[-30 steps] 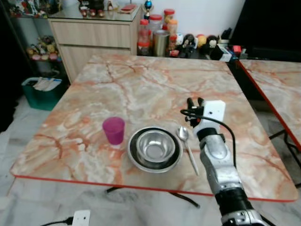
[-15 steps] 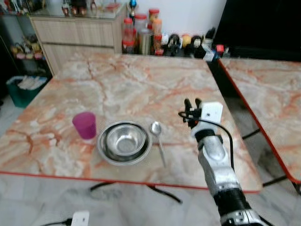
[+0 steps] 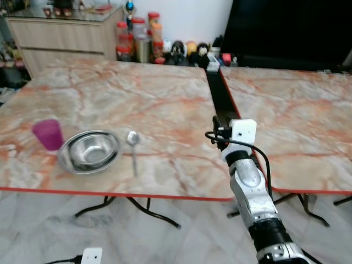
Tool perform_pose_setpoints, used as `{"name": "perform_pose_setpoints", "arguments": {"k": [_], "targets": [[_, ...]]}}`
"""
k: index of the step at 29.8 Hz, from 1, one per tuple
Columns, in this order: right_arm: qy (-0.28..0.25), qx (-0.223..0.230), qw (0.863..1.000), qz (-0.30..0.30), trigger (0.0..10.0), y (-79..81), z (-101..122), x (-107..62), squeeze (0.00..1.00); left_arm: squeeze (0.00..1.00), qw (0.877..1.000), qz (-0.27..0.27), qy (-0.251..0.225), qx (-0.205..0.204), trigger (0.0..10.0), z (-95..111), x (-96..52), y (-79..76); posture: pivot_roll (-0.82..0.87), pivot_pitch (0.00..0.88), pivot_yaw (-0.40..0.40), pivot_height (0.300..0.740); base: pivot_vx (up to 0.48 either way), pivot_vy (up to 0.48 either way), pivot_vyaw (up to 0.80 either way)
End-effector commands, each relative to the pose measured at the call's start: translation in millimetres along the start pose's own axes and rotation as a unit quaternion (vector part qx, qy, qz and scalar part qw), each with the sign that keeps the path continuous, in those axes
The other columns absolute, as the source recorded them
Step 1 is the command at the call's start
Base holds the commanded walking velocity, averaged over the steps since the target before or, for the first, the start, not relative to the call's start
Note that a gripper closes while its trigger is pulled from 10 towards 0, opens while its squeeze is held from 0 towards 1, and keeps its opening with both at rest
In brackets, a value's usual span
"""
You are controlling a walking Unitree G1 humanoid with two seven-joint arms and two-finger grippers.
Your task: Setting the table
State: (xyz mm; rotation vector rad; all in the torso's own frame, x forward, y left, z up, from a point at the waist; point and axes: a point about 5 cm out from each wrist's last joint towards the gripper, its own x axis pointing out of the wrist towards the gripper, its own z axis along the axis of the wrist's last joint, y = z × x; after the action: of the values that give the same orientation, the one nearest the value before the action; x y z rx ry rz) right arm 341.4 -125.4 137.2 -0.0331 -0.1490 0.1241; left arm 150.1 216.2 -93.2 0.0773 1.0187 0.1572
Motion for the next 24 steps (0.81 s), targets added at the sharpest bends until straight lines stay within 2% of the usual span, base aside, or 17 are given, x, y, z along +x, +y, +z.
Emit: {"name": "perform_pose_setpoints", "arguments": {"k": [1,5,8,11,24], "targets": [[0.004,-0.001,1.0,-0.011,10.0,-7.3,-1.5,-0.9,0.0,0.0,1.0,-0.013,0.01,0.008,10.0,-4.5,-0.5,-7.4,0.06,0.0,-0.041,0.728,0.244,-0.409,0.0],[0.004,-0.002,1.0,-0.01,10.0,-6.7,-1.4,-1.0,0.0,0.0,1.0,-0.013,0.01,0.008,10.0,-4.6,-0.6,-7.1,0.06,0.0,-0.041,0.728,0.244,-0.409,0.0],[-0.005,-0.018,1.0,0.005,10.0,-3.0,0.5,-1.0,0.0,0.0,1.0,-0.016,0.01,0.009,10.0,-4.2,-0.4,-6.8,0.06,0.0,-0.037,0.728,0.326,-0.349,0.0],[-0.006,-0.027,1.0,0.008,10.0,-2.5,1.1,-1.0,0.0,0.0,1.0,-0.016,0.011,0.009,10.0,-3.8,-0.3,-6.7,0.06,0.0,-0.037,0.728,0.354,-0.321,0.52],[0.009,-0.01,1.0,-0.015,10.0,-8.4,-3.3,-1.1,0.0,0.0,1.0,-0.018,0.012,0.006,10.0,-2.1,0.1,-6.8,0.05,0.0,-0.032,0.728,0.364,-0.309,0.04]]}}
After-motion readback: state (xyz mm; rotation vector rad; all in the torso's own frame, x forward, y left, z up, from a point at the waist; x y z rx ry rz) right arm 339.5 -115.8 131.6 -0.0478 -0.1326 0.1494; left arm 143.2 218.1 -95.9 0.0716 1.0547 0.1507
